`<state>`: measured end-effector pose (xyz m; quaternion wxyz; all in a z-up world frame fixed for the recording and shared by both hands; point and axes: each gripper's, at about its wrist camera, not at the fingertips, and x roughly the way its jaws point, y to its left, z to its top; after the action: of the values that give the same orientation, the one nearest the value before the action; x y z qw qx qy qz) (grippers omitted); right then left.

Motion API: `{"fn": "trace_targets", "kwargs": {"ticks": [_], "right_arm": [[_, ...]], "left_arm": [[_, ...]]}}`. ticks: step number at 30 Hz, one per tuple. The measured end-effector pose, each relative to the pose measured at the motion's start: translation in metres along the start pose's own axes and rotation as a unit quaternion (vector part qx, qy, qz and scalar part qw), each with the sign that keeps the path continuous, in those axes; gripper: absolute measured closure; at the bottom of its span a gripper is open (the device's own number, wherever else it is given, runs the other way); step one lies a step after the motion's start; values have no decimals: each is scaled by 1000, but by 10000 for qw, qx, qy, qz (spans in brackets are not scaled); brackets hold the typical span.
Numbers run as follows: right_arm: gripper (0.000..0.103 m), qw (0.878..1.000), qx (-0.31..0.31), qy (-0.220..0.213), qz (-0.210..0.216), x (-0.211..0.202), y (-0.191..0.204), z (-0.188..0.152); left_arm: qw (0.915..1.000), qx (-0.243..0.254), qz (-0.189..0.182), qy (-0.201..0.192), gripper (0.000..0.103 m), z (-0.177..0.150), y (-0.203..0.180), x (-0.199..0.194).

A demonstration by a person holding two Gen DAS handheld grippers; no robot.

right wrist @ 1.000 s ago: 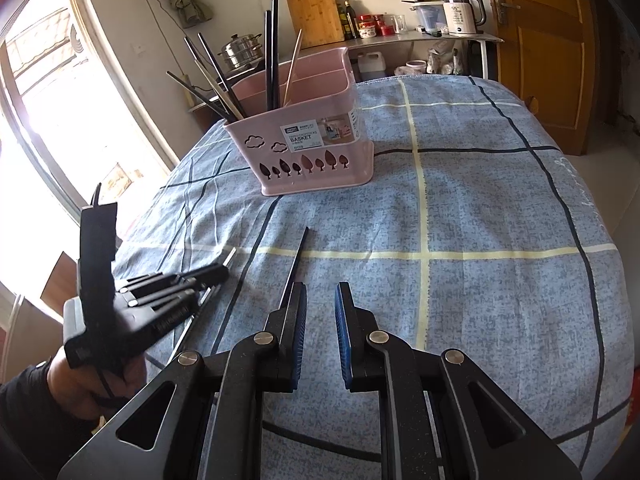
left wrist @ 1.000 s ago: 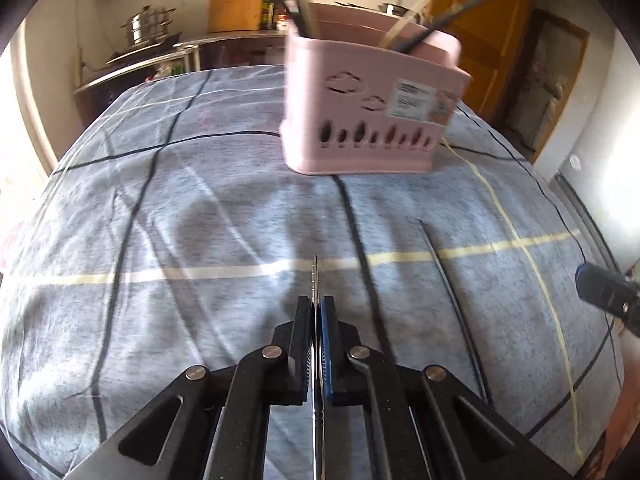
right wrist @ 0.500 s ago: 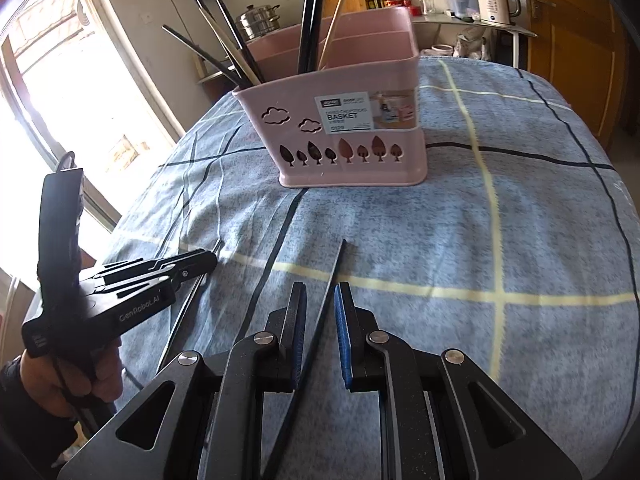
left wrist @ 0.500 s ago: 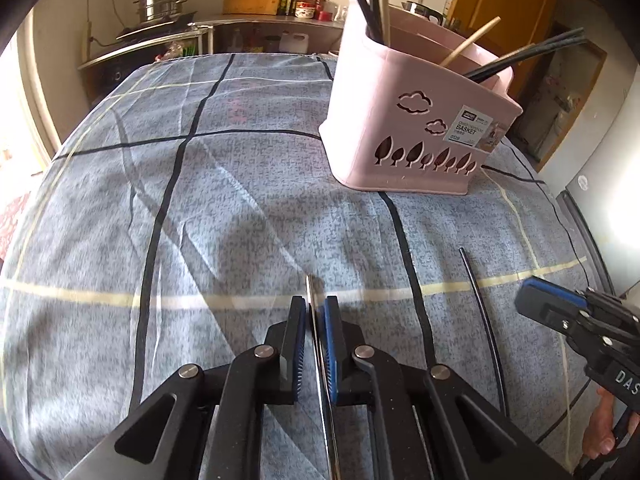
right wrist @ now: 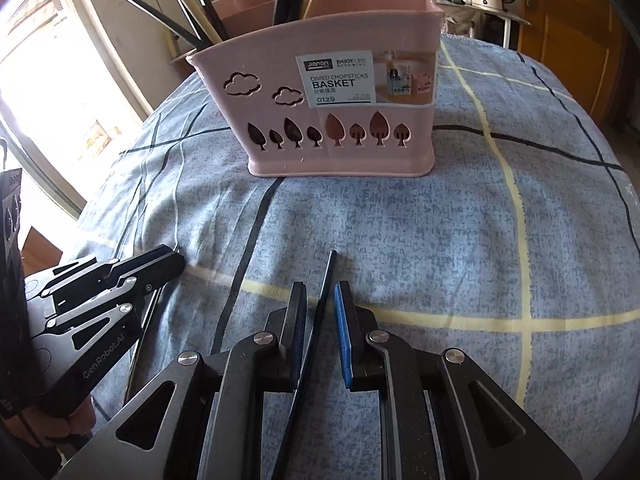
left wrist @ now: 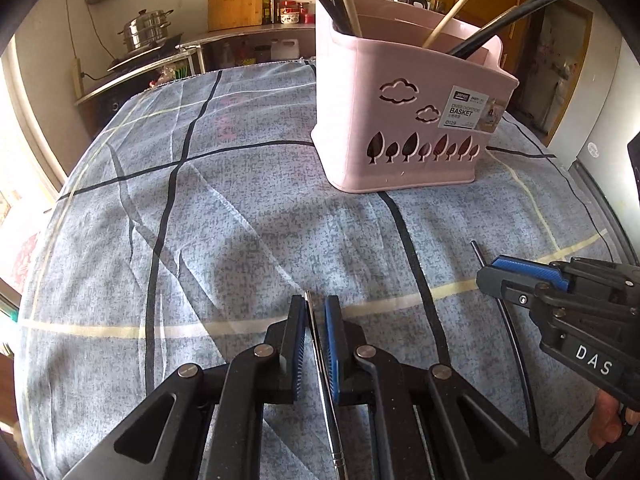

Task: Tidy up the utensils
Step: 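Close the left tool on a metal chopstick while the right tool grasps a black chopstick, then lift both held chopsticks and carry them over the pink basket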

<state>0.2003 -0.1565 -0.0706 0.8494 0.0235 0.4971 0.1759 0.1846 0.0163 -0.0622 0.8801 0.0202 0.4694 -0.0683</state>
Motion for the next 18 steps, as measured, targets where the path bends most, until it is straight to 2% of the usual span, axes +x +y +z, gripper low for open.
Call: {"fn": "trace_targets", "kwargs": {"ticks": [2,4,7,13,18], "right_arm": [[91,9999,-82,10,-64,0,3,1],[97,9998,-161,41,-126,2,7,3],[97,9999,-115,91,47,1,4,6],[98,9993,-136,-297,203,-30,2,12],[98,9974,-153,-631,317,-61,0,17]], "left_arm": [[10000,-9,25,4,97,0,-2,0],[10000,-49,17,25,99,1,-3,1],[9997,-188,-107,119,100,4,3,1],[9988,-389,-288,-62,100,12,11,-19],[9975,-391,-462,-373,100,24,9,-49]]}}
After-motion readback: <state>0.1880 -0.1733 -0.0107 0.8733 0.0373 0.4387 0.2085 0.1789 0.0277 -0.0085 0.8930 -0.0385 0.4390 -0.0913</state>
